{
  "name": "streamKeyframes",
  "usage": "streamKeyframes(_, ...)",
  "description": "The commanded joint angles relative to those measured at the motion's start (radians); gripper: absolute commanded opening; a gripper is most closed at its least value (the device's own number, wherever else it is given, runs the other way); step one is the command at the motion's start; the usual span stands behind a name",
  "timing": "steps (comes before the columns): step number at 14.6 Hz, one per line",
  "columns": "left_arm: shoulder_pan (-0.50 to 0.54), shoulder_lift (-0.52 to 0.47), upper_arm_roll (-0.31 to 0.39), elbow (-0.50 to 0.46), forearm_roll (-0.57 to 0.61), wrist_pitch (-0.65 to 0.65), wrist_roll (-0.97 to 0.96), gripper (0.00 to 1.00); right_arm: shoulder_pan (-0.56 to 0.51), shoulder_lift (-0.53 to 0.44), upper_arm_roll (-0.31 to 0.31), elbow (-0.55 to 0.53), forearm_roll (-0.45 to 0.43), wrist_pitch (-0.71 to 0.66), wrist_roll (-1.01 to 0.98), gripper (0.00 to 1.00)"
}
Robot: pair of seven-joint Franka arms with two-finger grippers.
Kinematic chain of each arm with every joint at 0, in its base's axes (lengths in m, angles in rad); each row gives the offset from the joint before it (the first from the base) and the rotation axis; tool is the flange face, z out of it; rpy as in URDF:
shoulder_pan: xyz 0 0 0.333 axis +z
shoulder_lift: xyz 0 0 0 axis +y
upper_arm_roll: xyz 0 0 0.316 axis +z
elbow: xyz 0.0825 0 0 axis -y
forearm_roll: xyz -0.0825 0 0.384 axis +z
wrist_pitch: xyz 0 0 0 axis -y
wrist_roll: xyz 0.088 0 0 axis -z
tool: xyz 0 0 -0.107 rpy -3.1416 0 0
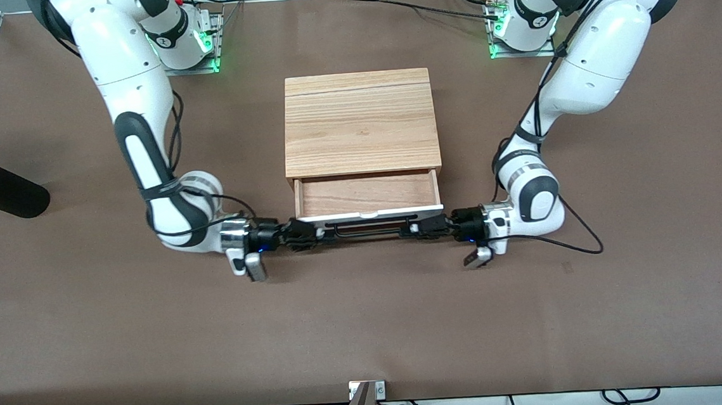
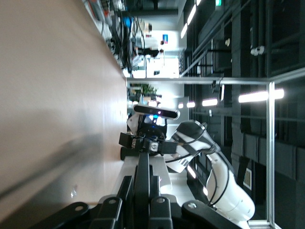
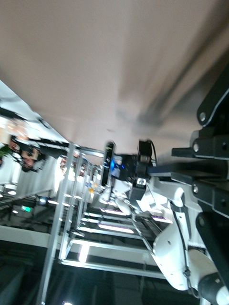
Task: Pull top drawer with both arms simultaneously
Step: 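Open both grippers and draw them sideways off the handle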
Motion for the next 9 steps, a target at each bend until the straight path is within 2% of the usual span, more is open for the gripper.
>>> streamKeyframes(1,0.032,0.018,0.005,0.032,-0.033,-0.038,0.026,0.55,-0.035,0.010,0.001,0.005,-0.013,-0.017,-0.010,0.23)
streamKeyframes(2,0.031,0.018,0.005,0.041,-0.030,-0.038,0.026,0.63,-0.037,0.010,0.001,0.005,-0.012,-0.017,-0.021,0.63)
streamKeyframes(3,0.029,0.017,0.005,0.052,-0.027,-0.036,0.028,1.00,-0.035,0.007,0.001,0.005,-0.010,-0.017,-0.021,0.90)
streamKeyframes(4,0.030,0.017,0.007,0.058,-0.024,-0.036,0.026,1.00,-0.037,0.006,0.001,0.005,-0.004,-0.017,-0.018,1.00)
streamKeyframes(8,0.032,0.015,0.005,0.066,-0.026,-0.038,0.011,1.00,-0.046,0.004,0.001,0.003,-0.004,-0.017,-0.009,1.00)
streamKeyframes(9,0.037,0.014,0.007,0.092,-0.020,-0.039,0.008,1.00,-0.052,0.000,0.001,0.003,-0.006,-0.017,-0.002,1.00)
